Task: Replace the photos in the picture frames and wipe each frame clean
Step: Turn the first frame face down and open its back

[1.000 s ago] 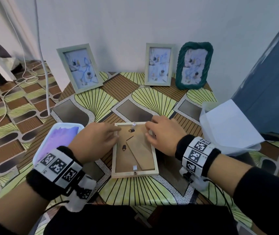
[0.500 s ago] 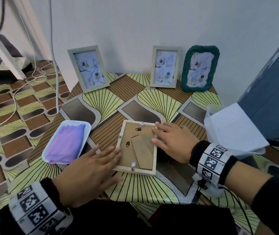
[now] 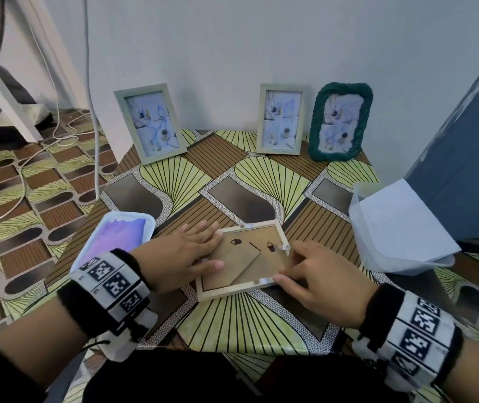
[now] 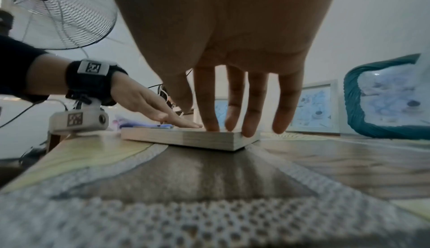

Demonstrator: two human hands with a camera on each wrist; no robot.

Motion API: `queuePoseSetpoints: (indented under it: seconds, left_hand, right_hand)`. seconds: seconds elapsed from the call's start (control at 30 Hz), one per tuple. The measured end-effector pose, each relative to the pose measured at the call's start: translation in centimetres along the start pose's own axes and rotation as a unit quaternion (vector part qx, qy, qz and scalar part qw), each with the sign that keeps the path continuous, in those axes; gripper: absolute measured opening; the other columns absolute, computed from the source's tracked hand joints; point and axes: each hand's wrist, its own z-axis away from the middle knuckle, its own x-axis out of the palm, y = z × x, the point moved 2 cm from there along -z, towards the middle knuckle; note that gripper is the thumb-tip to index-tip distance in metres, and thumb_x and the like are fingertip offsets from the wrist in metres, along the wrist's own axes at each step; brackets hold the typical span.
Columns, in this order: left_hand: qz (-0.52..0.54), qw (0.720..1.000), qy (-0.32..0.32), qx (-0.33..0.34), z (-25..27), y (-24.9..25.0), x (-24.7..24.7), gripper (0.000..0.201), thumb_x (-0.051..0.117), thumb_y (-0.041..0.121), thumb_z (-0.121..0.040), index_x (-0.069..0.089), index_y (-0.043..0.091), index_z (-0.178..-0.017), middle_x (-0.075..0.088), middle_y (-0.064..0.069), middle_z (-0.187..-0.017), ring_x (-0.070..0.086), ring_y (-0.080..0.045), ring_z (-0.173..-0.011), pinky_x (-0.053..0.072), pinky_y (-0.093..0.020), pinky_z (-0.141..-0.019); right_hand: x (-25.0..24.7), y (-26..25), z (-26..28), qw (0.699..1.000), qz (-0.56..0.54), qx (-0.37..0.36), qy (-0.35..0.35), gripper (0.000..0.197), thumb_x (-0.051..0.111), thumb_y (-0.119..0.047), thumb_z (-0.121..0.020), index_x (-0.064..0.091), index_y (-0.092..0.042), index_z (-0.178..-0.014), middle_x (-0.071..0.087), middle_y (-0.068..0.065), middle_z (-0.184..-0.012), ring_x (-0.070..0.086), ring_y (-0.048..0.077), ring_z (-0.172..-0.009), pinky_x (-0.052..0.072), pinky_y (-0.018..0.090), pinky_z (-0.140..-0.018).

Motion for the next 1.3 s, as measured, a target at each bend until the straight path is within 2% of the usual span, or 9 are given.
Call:
queuePoseSetpoints:
  seconds: [0.2,0.33,0.57,0.7,0.8,0.9,1.07,1.23,1.3]
  left_hand:
    - [0.013,1.000,0.014,0.004,-0.8,-0.1,-0.4,0.072,0.024,0.059,-0.098,-0.004,0.027,-0.156,-0.015,0.005,-0.162,-0.020,-0.011,-0.147,-0.007,-0.035,-0.122]
    - [0.022,0.997,0.073,-0.003,-0.1,-0.6,-0.3,0.074,0.036,0.057,-0.097,0.000,0.030,-0.156,-0.014,0.007,-0.162,-0.012,-0.009,-0.149,-0.004,-0.036,-0.122]
    - [0.071,0.990,0.118,-0.030,1.7,-1.2,0.5,0.069,0.044,0.053,-0.096,0.020,0.026,-0.155,0.010,0.013,-0.162,0.014,-0.003,-0.148,0.011,-0.040,-0.123]
    - [0.100,0.980,0.172,0.005,1.7,-1.3,0.0,0.062,0.054,0.047,-0.094,0.041,0.018,-0.148,0.029,0.006,-0.157,0.029,-0.008,-0.144,0.022,-0.027,-0.118]
    - [0.091,0.974,0.208,-0.002,1.6,-1.3,-0.4,0.053,0.060,0.045,-0.092,0.055,0.017,-0.138,0.051,0.005,-0.145,0.048,-0.015,-0.130,0.036,-0.029,-0.109]
    - [0.063,0.970,0.234,-0.006,1.8,-0.7,-0.8,0.054,0.055,0.053,-0.089,0.061,0.015,-0.127,0.072,0.000,-0.104,0.059,-0.021,-0.104,0.049,-0.036,-0.088]
    - [0.046,0.977,0.205,-0.031,1.3,0.1,-1.3,0.065,0.036,0.054,-0.082,0.064,0.008,-0.120,0.072,-0.004,-0.095,0.060,-0.025,-0.094,0.048,-0.036,-0.082]
    - [0.045,0.981,0.165,-0.091,0.4,0.6,-1.9,0.025,0.056,0.027,-0.086,0.063,0.008,-0.100,0.064,-0.005,-0.084,0.060,-0.029,-0.084,0.045,-0.040,-0.076]
    - [0.047,0.982,0.148,-0.103,-0.3,0.7,-2.2,0.022,0.056,0.022,-0.085,0.064,0.008,-0.100,0.063,-0.003,-0.087,0.059,-0.027,-0.082,0.046,-0.040,-0.077]
  right_hand:
    - [-0.3,0.4,-0.8,0.999,-0.030,-0.021,0.029,0.045,0.044,-0.055,-0.095,0.075,-0.025,-0.084,0.044,-0.016,-0.082,0.046,0.005,-0.077,0.038,0.024,-0.069]
    - [-0.7,0.8,-1.6,0.998,-0.013,-0.001,0.061,0.033,0.040,-0.049,-0.094,0.065,-0.028,-0.096,0.053,-0.014,-0.086,0.053,0.008,-0.076,0.049,0.030,-0.069]
    - [-0.5,1.8,-3.4,0.997,0.050,0.051,0.022,0.034,0.040,-0.055,-0.095,0.056,-0.028,-0.108,0.050,-0.009,-0.095,0.047,0.011,-0.081,0.046,0.030,-0.071]
    - [-0.7,1.5,-4.4,0.995,0.092,0.045,0.023,0.030,0.040,-0.047,-0.097,0.059,-0.023,-0.095,0.050,-0.005,-0.087,0.045,0.015,-0.075,0.041,0.031,-0.067]
    - [-0.8,1.5,-5.1,0.993,0.106,0.045,0.024,0.025,0.040,-0.039,-0.099,0.052,-0.020,-0.088,0.058,0.000,-0.091,0.055,0.020,-0.078,0.040,0.031,-0.065]
    - [-0.8,1.6,-5.4,0.994,0.092,0.048,0.026,0.023,0.041,-0.037,-0.098,0.046,-0.019,-0.084,0.057,0.000,-0.089,0.056,0.021,-0.079,0.041,0.031,-0.063]
    - [-0.8,1.6,-5.5,0.996,0.073,0.055,0.019,0.026,0.043,-0.033,-0.097,0.054,-0.015,-0.083,0.055,0.001,-0.085,0.056,0.020,-0.077,0.042,0.030,-0.063]
    - [-0.8,1.3,-5.8,0.995,0.075,0.062,0.018,0.025,0.043,-0.029,-0.097,0.054,-0.013,-0.081,0.057,0.004,-0.084,0.056,0.022,-0.075,0.039,0.031,-0.061]
    - [-0.9,1.3,-5.8,0.995,0.073,0.064,0.019,0.024,0.043,-0.028,-0.097,0.052,-0.013,-0.081,0.057,0.004,-0.084,0.055,0.022,-0.075,0.038,0.031,-0.062]
